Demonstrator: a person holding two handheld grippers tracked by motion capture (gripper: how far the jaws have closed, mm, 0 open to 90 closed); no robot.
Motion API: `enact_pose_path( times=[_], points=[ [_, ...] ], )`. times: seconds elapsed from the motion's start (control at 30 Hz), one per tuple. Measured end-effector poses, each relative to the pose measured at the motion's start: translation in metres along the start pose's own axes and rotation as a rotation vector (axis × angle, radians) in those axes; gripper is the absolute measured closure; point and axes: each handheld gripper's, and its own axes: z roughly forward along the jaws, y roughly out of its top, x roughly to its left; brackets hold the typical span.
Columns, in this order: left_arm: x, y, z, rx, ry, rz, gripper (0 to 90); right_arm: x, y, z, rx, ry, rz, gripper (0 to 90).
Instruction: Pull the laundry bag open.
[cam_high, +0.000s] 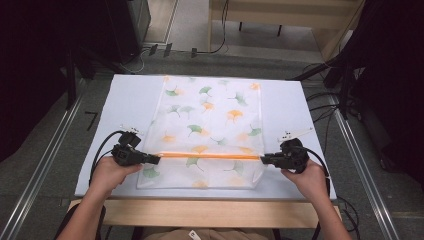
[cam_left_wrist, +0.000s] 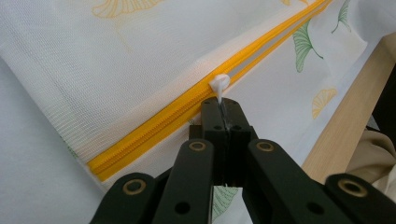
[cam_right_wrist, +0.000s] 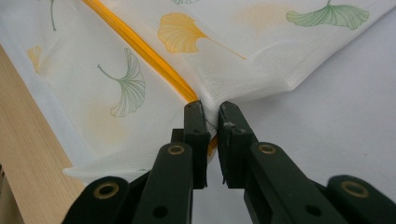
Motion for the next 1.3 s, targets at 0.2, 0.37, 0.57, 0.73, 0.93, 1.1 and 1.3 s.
enact_pose_path(
  times=[0.2, 0.37, 0.57, 0.73, 0.93, 1.1, 1.3],
  points=[
    [0.0, 0.0, 0.0, -0.015, -0.003, 0.005, 90.0, -0.001, 0.0, 0.0, 0.0, 0.0, -0.002, 84.9],
    [0.001, -0.001, 0.002, -0.008, -0.002, 0.001, 90.0, -0.001, 0.0, 0.0, -0.002, -0.003, 0.003, 84.9],
    [0.006, -0.002, -0.002, -0.009, 0.002, -0.006, 90.0, -0.002, 0.0, 0.0, -0.001, 0.001, 0.006, 84.9],
    [0.016, -0.009, -0.011, -0.004, 0.053, -0.029, 90.0, -0.005, 0.0, -0.002, -0.013, 0.001, 0.008, 84.8],
    [0.024, -0.014, -0.02, -0.032, 0.037, -0.053, 90.0, -0.006, 0.001, -0.002, -0.005, 0.001, 0.014, 84.8],
    [0.023, -0.014, -0.018, -0.019, 0.028, -0.045, 90.0, -0.007, 0.0, -0.002, -0.003, 0.001, 0.017, 84.8],
    [0.029, -0.02, -0.021, -0.007, 0.097, -0.067, 90.0, -0.01, 0.001, -0.001, 0.004, -0.001, 0.013, 84.9]
  ],
)
